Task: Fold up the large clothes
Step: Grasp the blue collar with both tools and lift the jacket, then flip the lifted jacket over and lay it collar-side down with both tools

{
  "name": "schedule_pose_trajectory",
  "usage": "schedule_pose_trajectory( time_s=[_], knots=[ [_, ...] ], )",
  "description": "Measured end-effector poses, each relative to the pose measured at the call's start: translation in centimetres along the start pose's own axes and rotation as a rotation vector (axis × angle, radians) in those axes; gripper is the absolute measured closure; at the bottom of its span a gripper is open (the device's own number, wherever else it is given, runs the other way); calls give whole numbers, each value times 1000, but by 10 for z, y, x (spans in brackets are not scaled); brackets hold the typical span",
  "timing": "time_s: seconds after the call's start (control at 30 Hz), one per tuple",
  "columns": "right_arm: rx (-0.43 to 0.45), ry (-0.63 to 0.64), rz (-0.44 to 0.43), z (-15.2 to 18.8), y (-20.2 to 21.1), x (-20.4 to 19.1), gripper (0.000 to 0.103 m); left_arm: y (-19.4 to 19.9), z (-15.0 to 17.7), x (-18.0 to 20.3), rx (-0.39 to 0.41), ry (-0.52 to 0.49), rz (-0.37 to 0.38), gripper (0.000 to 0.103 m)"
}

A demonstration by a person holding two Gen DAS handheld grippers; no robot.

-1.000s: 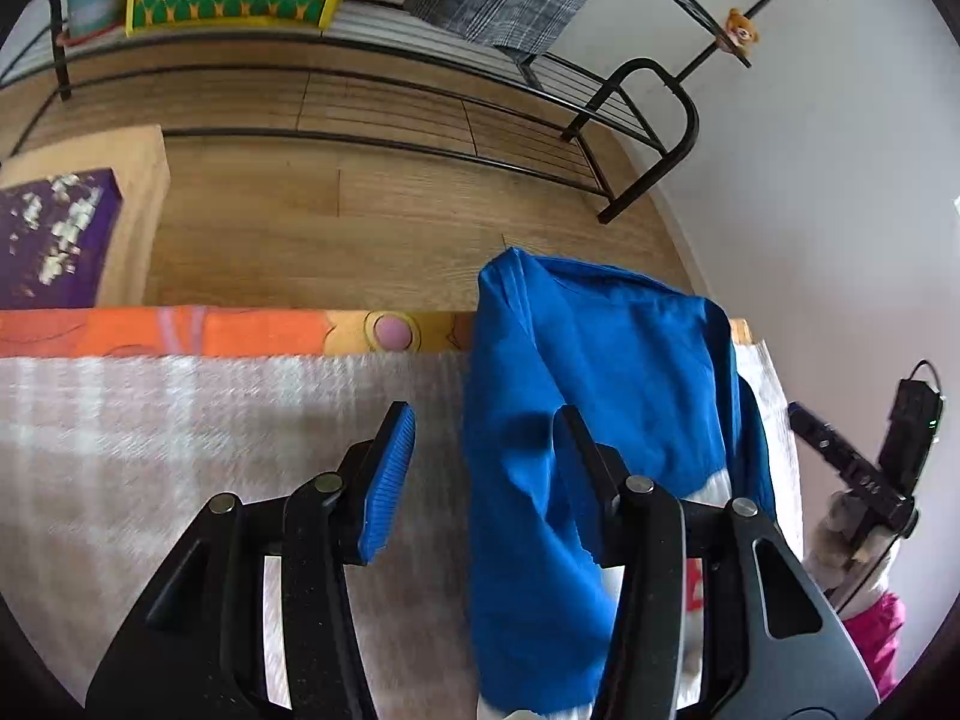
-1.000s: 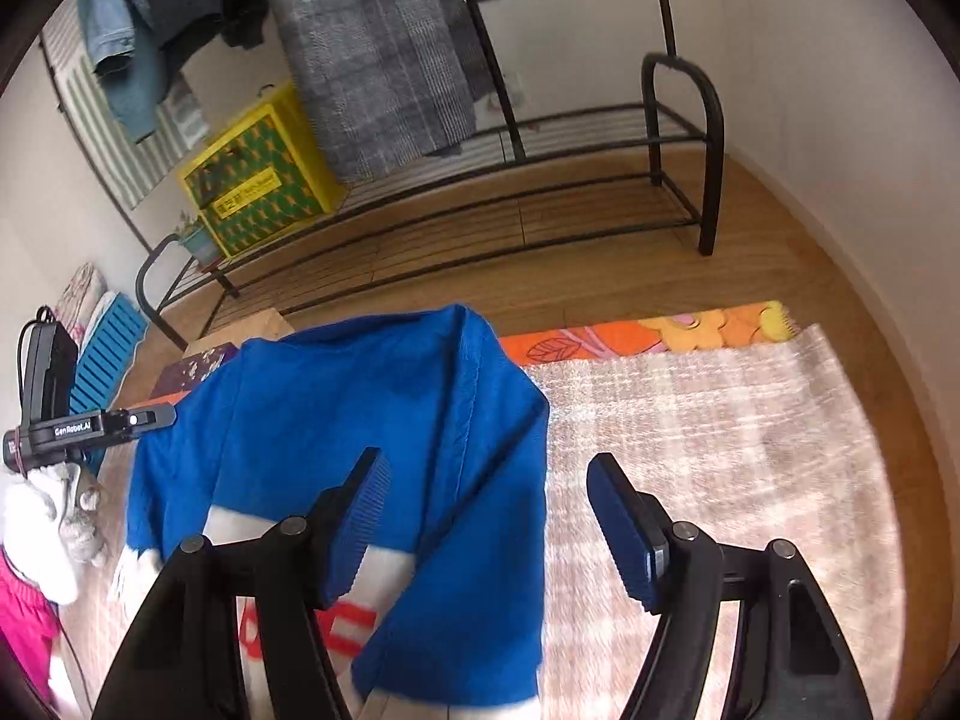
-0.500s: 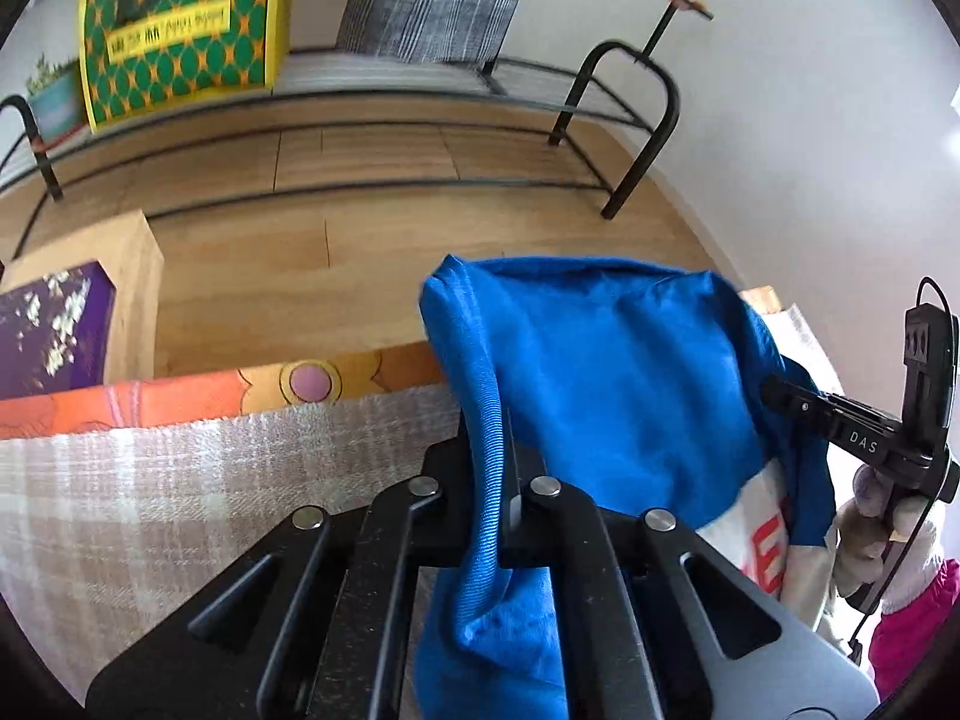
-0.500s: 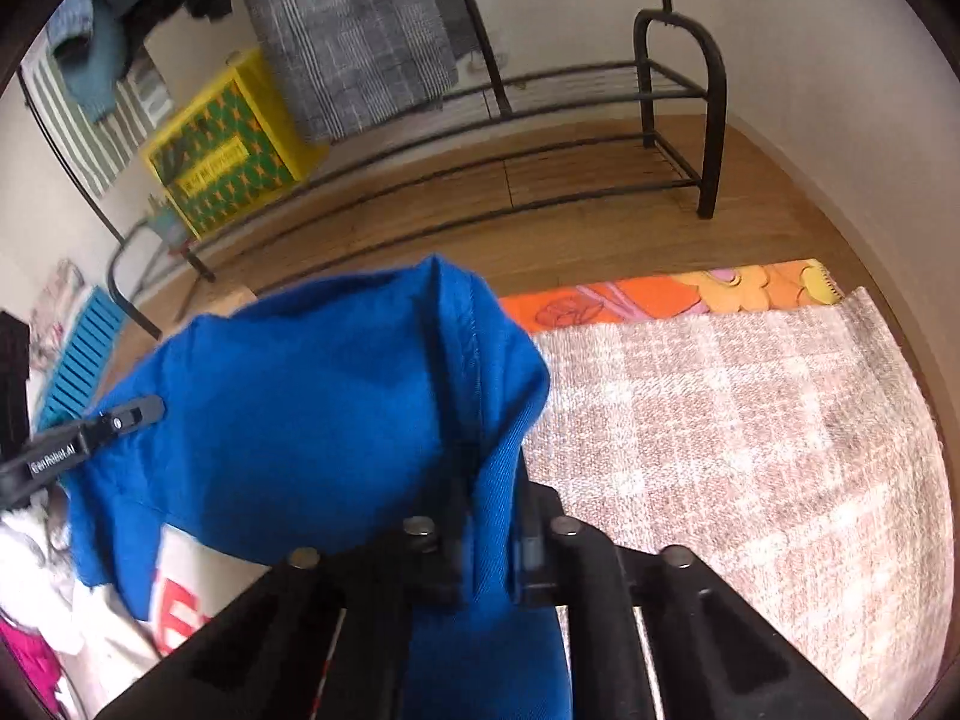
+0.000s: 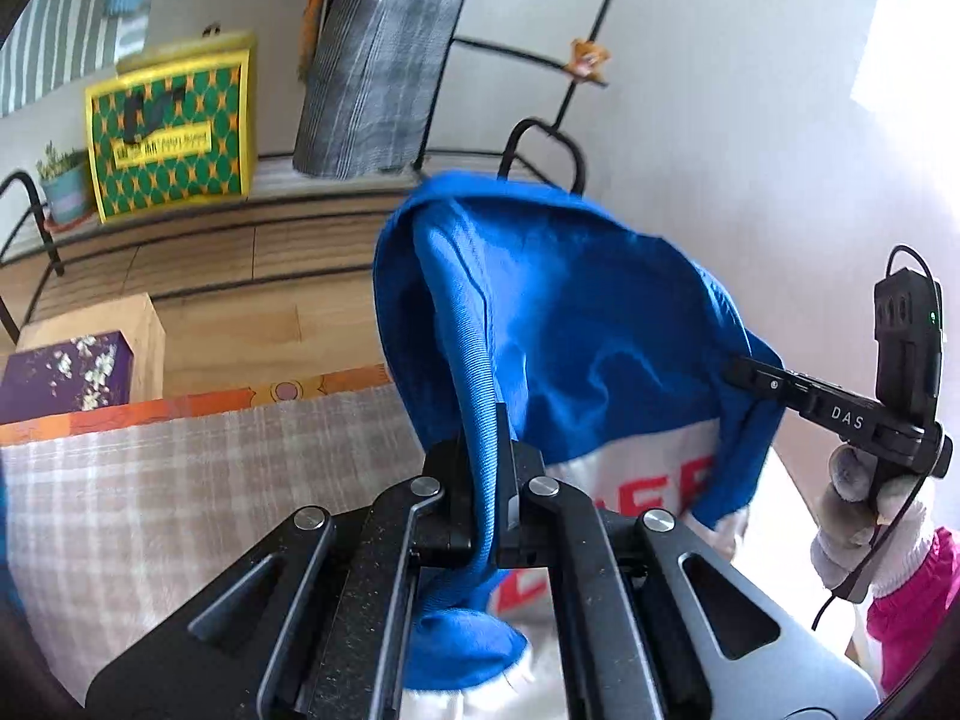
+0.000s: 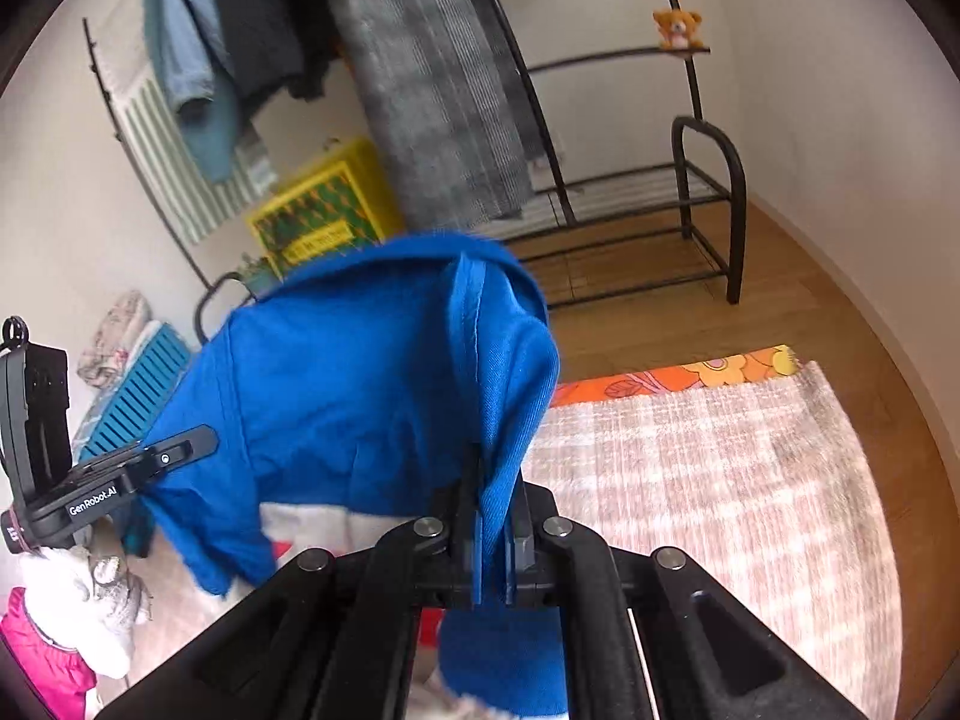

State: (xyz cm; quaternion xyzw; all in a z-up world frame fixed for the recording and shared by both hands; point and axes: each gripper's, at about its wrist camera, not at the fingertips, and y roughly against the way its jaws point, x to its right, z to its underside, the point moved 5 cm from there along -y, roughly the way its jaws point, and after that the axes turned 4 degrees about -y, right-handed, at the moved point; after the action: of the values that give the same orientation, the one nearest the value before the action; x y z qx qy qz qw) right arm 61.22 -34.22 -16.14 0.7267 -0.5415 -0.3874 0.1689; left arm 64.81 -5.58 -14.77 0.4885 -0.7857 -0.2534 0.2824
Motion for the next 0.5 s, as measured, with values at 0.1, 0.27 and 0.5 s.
schedule_pose_trajectory(
  time_s=[0.1, 0.27, 0.5],
  knots=[
    [17, 13, -5, 15, 35, -11, 101, 34, 14, 20, 21, -44, 3, 103],
    [24, 23, -19, 50, 93, -21, 101, 83, 55, 56, 31, -112, 10, 103],
    [-17, 66, -44, 124, 157, -23, 101, 134, 128, 85, 6, -140, 14, 103]
  ],
)
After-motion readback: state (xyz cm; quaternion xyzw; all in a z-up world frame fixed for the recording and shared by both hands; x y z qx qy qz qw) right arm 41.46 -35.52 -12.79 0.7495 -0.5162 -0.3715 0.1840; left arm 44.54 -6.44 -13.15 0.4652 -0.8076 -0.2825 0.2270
